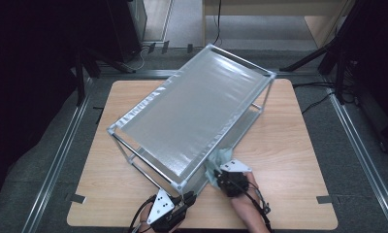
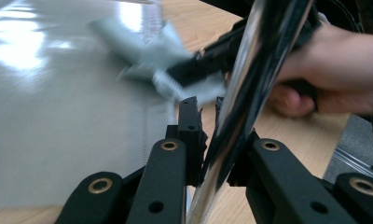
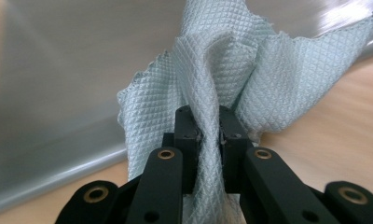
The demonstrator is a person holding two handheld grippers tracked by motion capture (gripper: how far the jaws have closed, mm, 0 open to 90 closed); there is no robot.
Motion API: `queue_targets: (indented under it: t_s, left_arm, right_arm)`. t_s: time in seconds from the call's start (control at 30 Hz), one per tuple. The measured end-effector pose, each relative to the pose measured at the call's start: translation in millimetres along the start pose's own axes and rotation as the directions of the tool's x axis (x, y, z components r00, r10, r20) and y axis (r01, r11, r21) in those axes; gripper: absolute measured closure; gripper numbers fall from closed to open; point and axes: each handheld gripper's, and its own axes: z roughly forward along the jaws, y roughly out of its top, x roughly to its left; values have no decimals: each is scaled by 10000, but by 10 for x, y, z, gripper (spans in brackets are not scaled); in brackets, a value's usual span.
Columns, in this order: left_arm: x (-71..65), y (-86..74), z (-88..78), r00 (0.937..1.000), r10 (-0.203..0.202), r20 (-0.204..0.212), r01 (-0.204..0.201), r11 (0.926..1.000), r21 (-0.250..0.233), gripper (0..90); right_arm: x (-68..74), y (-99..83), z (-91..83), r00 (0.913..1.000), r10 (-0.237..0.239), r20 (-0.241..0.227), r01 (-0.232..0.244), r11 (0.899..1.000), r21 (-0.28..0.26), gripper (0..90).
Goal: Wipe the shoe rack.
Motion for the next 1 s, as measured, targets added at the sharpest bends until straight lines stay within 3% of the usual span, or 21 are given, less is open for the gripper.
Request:
queue_targets:
  t_s: [0.13, 0.23, 0.3, 0.4, 0.47, 0.53, 0.6, 0.7, 0.77, 0.83, 0.9, 1.0]
  left_arm:
    - [23, -2, 38, 9999, 87, -128, -86, 9999, 70, 825]
    - [45, -61, 72, 9983, 283, -513, -269, 9992, 279, 846]
    - [50, -69, 27, 9982, 268, -544, -263, 9996, 104, 781]
    - [50, -17, -100, 9981, 428, -445, -442, 9986, -290, 706]
    - [57, -13, -166, 9984, 522, -201, -529, 9979, -372, 634]
    - [64, -19, -230, 9977, 680, -9, -680, 9967, -450, 543]
    - [86, -12, -315, 9978, 650, -138, -656, 9964, -529, 466]
    - [169, 17, -442, 9978, 418, -511, -455, 9963, -729, 429]
    - [239, 25, -495, 9967, 506, -641, -541, 9971, -536, 387]
    - [317, 17, -563, 9961, 546, -700, -577, 9974, -422, 377]
    - [393, -13, -645, 9961, 609, -633, -631, 9974, -340, 353]
    - [484, -85, -782, 9970, 545, -549, -573, 9971, -504, 336]
  right_arm:
    - [359, -22, 29, 9946, -737, -735, 746, 9972, 108, 819]
    - [436, -21, 32, 9893, -928, -1126, 953, 9953, 166, 808]
    - [356, -2, 13, 9945, -784, -688, 789, 9969, 46, 810]
    - [46, 44, -101, 9991, -336, 253, 344, 9989, -306, 812]
    - [-194, 47, -197, 9968, -96, 800, 134, 9988, -477, 812]
    - [-392, 22, -284, 9927, 177, 1190, -111, 9984, -551, 812]
    - [-628, -16, -399, 9870, 697, 1449, -608, 9960, -648, 811]
    - [-850, -49, -528, 9760, 919, 1976, -780, 9940, -770, 807]
    - [-988, -89, -615, 9672, 985, 2340, -833, 9938, -737, 745]
    - [-1053, -125, -677, 9668, 1010, 2345, -853, 9934, -764, 616]
    - [-1065, -137, -748, 9760, 1266, 1772, -1088, 9883, -1067, 476]
    - [-909, -80, -835, 9862, 1126, 1212, -940, 9843, -1495, 251]
